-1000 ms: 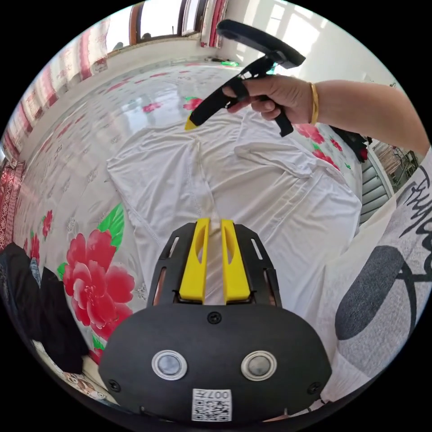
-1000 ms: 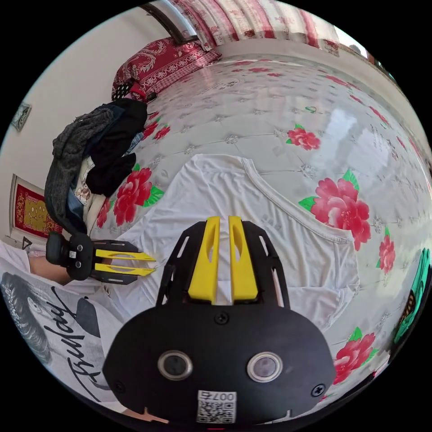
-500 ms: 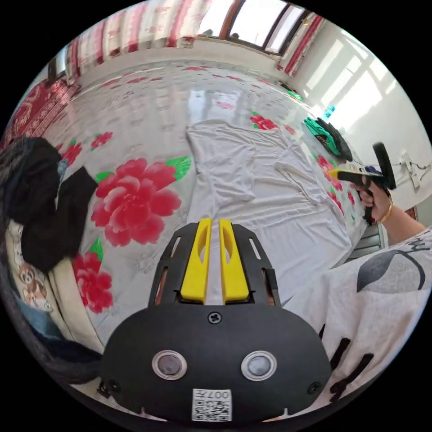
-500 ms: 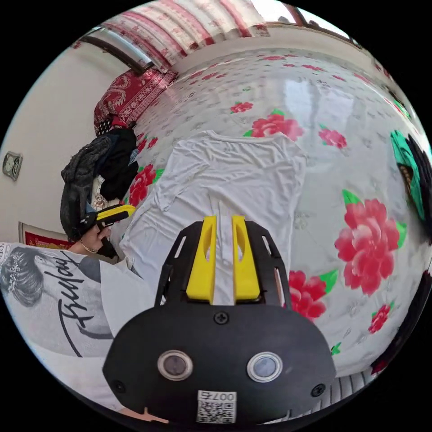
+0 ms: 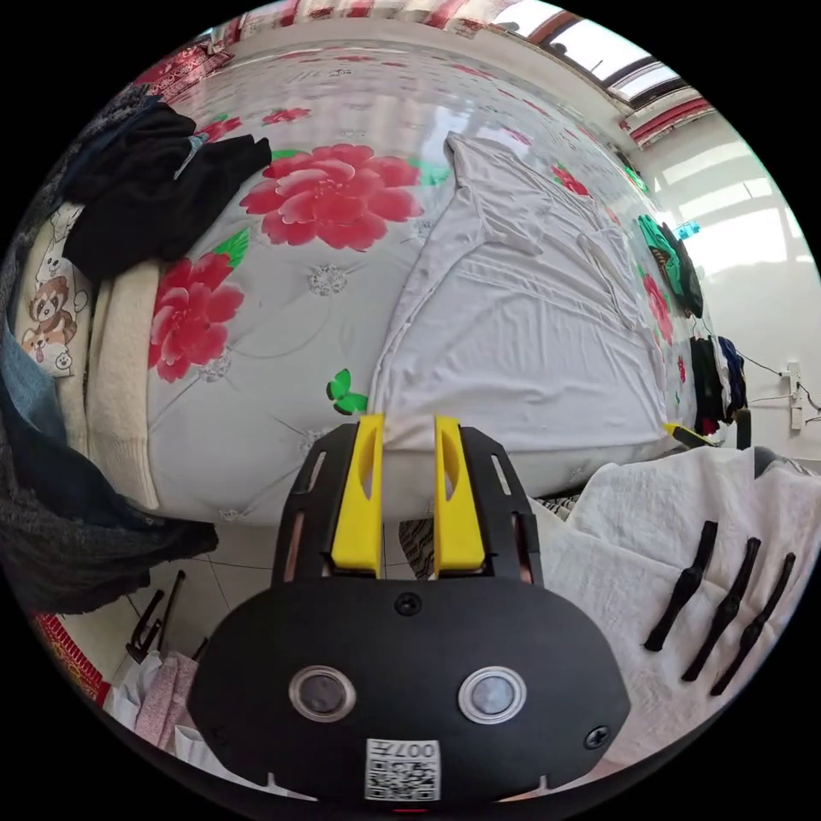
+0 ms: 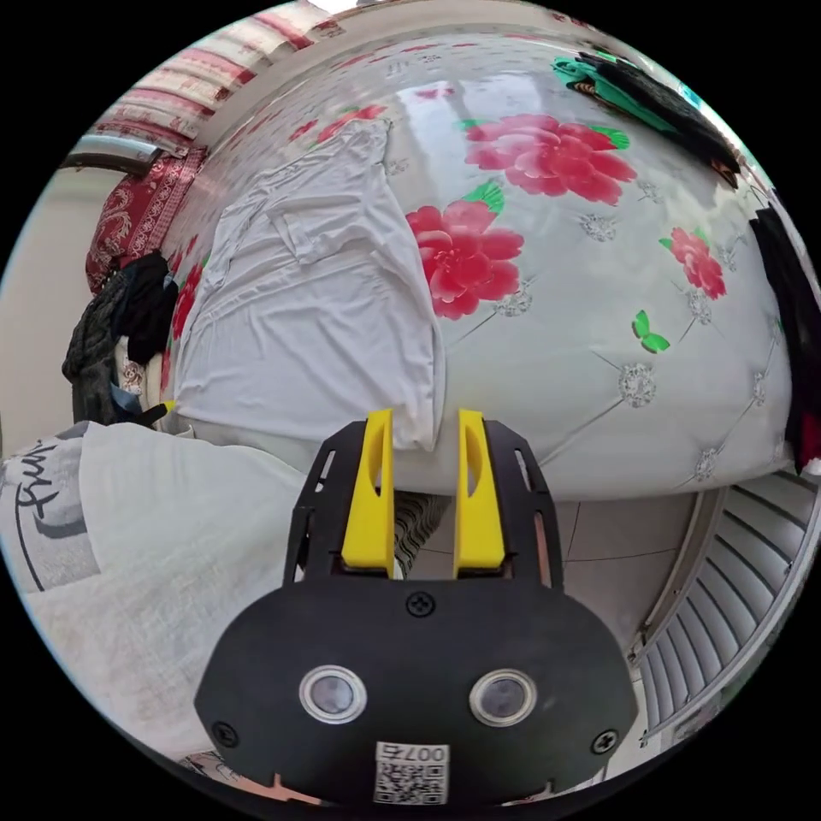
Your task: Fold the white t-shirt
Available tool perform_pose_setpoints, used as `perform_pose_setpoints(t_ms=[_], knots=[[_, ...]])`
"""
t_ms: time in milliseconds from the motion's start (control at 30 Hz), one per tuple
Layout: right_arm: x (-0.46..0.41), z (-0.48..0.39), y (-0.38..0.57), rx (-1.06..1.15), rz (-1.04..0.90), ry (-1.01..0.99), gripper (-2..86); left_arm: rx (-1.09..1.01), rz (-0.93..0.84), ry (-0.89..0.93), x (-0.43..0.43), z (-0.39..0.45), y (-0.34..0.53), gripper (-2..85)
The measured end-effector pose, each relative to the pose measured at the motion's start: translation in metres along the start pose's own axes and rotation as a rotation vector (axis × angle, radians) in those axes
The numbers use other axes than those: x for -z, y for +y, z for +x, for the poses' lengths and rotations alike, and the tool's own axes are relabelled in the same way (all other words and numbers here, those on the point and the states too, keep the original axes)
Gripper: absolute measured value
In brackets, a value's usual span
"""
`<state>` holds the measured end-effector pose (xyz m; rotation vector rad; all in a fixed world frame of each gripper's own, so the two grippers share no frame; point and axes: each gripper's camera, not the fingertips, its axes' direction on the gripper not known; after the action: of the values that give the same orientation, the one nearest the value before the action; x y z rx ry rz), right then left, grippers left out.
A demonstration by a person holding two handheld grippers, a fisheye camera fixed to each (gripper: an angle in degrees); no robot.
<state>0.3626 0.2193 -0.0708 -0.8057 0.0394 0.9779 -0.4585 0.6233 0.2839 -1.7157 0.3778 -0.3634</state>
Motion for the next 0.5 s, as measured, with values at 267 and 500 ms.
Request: perform_pose_setpoints(t_ms=[267, 500], knots=[[-0.022, -0.035, 0.002, 0.198, -0.139, 0.295, 3.9, -0.236, -0.069, -0.224, 0.008, 0.024, -0.020, 0.3], [0.008, 0.004, 0.002, 0.181, -0.103, 0.037, 0.3, -0.157, -0.013, 0.040, 0.065, -0.012, -0.044, -0.9]])
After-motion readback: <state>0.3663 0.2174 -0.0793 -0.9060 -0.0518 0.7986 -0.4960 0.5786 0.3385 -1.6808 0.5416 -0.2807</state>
